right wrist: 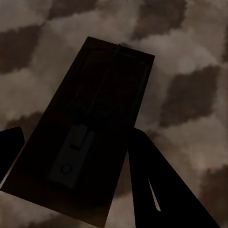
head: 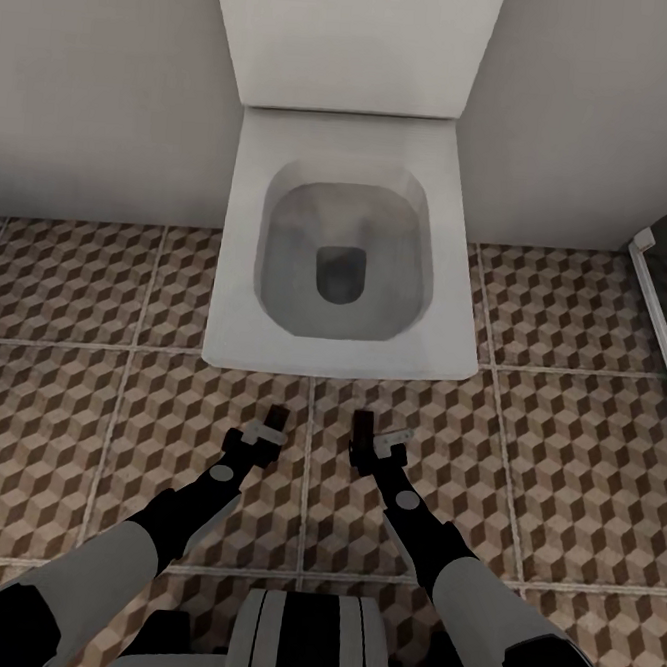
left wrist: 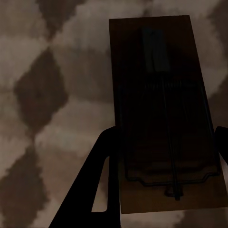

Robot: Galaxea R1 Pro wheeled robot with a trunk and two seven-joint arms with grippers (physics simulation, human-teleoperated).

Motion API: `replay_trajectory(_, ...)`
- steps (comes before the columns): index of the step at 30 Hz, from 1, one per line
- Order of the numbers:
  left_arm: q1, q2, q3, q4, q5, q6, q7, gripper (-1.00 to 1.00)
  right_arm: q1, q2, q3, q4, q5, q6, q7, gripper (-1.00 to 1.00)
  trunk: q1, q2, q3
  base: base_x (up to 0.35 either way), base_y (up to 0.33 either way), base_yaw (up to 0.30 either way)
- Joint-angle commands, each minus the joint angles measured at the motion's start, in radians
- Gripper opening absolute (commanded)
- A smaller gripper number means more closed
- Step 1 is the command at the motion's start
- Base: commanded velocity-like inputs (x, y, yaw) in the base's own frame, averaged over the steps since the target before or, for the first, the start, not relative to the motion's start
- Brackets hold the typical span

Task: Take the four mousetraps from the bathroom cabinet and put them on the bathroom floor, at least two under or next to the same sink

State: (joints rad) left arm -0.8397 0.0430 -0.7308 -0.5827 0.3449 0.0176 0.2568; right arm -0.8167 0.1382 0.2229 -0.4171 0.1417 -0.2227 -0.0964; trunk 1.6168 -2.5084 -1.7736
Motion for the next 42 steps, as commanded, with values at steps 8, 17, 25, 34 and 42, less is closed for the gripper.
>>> replay_trajectory(8,-0.001,0.0,-0.009,-0.002,0.006,0.002,0.01,-1.0,0.0,0.0,0.005,0.001,0.009,-0.001,-0.013,1.0,0.0,0.0,0.0,0.0,0.0,0.0)
replay_trajectory(17,-0.001,0.0,-0.009,-0.002,0.006,0.003,0.01,-1.0,0.0,0.0,0.004,0.001,0.009,-0.001,-0.013,1.0,0.0,0.0,0.0,0.0,0.0,0.0)
replay_trajectory(25,-0.001,0.0,-0.009,-0.002,0.006,0.006,0.011,-1.0,-0.001,0.0,0.005,0.001,0.009,-0.001,-0.013,1.0,0.0,0.0,0.0,0.0,0.0,0.0)
replay_trajectory(34,-0.001,0.0,-0.024,-0.002,0.006,0.006,0.012,1.0,0.0,0.0,0.005,0.001,0.009,-0.001,-0.013,1.0,0.0,0.0,0.0,0.0,0.0,0.0)
replay_trajectory(42,-0.001,0.0,-0.028,-0.003,0.006,0.007,0.012,1.0,0.0,0.0,0.005,0.001,0.009,-0.001,-0.013,1.0,0.0,0.0,0.0,0.0,0.0,0.0)
